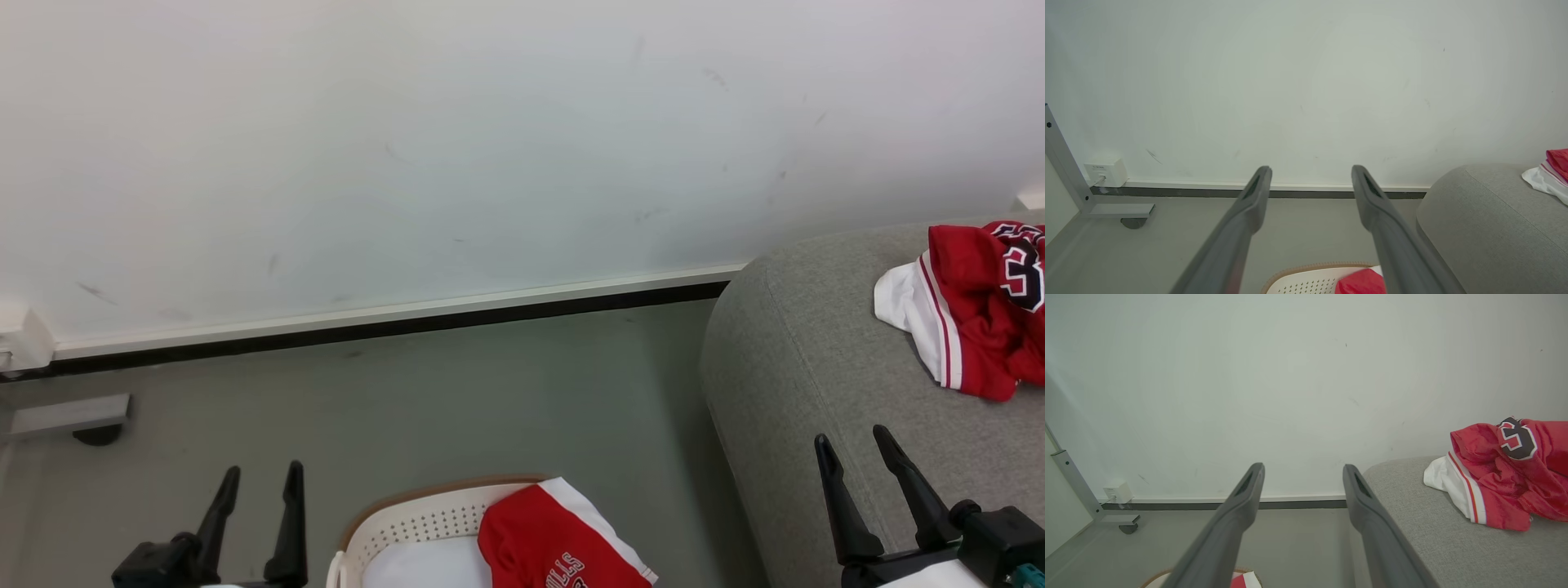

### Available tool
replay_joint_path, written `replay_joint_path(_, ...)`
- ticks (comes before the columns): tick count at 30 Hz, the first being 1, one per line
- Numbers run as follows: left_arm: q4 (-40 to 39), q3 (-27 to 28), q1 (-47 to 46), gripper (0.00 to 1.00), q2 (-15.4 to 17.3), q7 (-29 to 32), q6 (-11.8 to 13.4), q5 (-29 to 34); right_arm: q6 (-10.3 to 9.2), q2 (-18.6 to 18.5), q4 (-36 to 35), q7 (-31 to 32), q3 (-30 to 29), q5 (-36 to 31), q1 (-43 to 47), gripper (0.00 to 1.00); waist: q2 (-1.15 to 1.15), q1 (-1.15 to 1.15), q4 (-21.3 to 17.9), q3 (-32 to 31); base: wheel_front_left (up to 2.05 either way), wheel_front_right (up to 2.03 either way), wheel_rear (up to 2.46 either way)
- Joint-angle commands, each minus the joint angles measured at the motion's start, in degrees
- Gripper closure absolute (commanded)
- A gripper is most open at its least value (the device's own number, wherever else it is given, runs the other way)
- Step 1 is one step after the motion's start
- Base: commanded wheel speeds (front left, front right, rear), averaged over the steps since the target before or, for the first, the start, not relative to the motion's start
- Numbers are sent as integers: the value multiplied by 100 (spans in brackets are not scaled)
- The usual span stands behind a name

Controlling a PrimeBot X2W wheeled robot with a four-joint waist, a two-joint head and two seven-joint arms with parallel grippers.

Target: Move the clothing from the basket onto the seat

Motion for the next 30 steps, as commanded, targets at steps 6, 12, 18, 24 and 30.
replay_joint_path(6,54,144,-12,0,-110,-5,-126,195,-13,-39,68,-47,44,10,-106,0,0,0,18,25,0,0,0)
replay_joint_path(12,91,259,-51,0,-183,-5,-203,278,-13,-67,119,-42,135,24,-188,0,0,0,11,41,0,0,0)
replay_joint_path(18,103,297,-56,0,-225,-5,-252,376,-13,-65,147,-48,149,36,-208,0,0,0,-19,34,0,0,0)
replay_joint_path(24,141,250,-139,0,-264,-5,-281,460,-13,-77,128,-46,149,54,-252,0,0,0,-132,95,0,0,0)
replay_joint_path(30,268,146,-309,0,-263,-5,-299,509,-13,-31,95,-47,102,58,-400,0,0,0,-380,296,0,0,0)
